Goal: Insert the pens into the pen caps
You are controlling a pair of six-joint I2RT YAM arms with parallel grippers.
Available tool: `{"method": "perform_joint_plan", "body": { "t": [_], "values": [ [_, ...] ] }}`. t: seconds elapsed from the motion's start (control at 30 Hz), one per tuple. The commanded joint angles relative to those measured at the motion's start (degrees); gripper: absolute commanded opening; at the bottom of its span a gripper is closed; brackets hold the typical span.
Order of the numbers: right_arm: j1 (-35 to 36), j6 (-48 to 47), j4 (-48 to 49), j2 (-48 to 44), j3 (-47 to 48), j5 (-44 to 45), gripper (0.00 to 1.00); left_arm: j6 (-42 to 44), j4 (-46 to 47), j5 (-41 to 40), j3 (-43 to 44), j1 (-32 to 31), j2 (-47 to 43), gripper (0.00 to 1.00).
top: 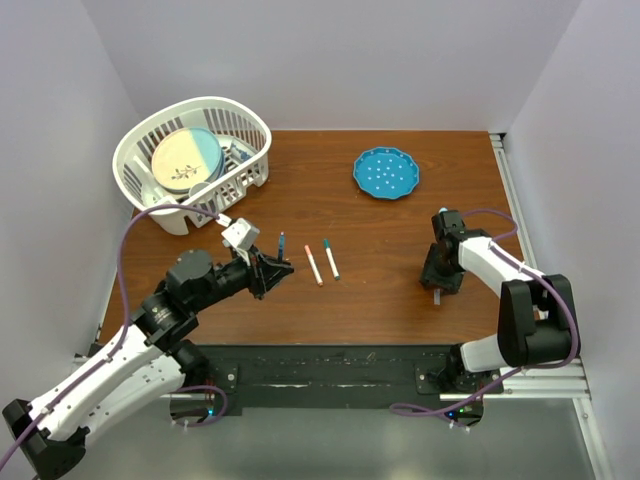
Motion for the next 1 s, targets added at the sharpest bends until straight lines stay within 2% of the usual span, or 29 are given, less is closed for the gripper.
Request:
{"method": "perform_joint_plan", "body": {
  "t": [0.0,0.17,0.4,0.5,0.6,0.73,0.77,0.87,0.97],
  "values": [
    [-0.2,-3.9,3.7,0.0,0.3,-5.6,0.50,0.2,1.2,-1.0,-0.1,0.3,0.0,0.00],
    [0.2,-7.4,6.8,1.6,0.0,-14.6,0.50,0.1,1.5,-0.4,-0.1,0.4,0.9,0.00],
    [2.9,-6.5,7.0,0.1,-1.0,-17.3,0.45,0.0,1.3,-0.9,-0.1,0.4,0.5,0.00],
    [3.0,-3.0,5.2,-2.0,-1.3,-15.3,0.42,0.0,1.3,-1.0,-0.2,0.3,0.5,0.00],
    [3.0,7.3,4.4,-7.4,-1.9,-12.4,0.46,0.0,1.4,-1.0,-0.1,0.3,0.8,0.00],
    [3.1,29.5,3.9,-17.8,-3.5,-5.0,0.46,0.1,1.5,-0.7,0.0,0.4,1.1,0.00],
    [3.1,31.9,3.7,-20.7,-3.4,-3.4,0.46,0.1,1.5,-0.6,0.0,0.3,1.0,0.00],
    [3.0,40.2,-1.9,-22.2,-1.3,4.7,0.46,-0.1,1.5,-0.3,-0.1,0.4,0.9,0.00],
    [2.9,48.0,-11.9,-19.1,1.8,9.0,0.47,0.0,1.2,-0.2,-0.1,0.3,0.6,0.00]
  ]
}}
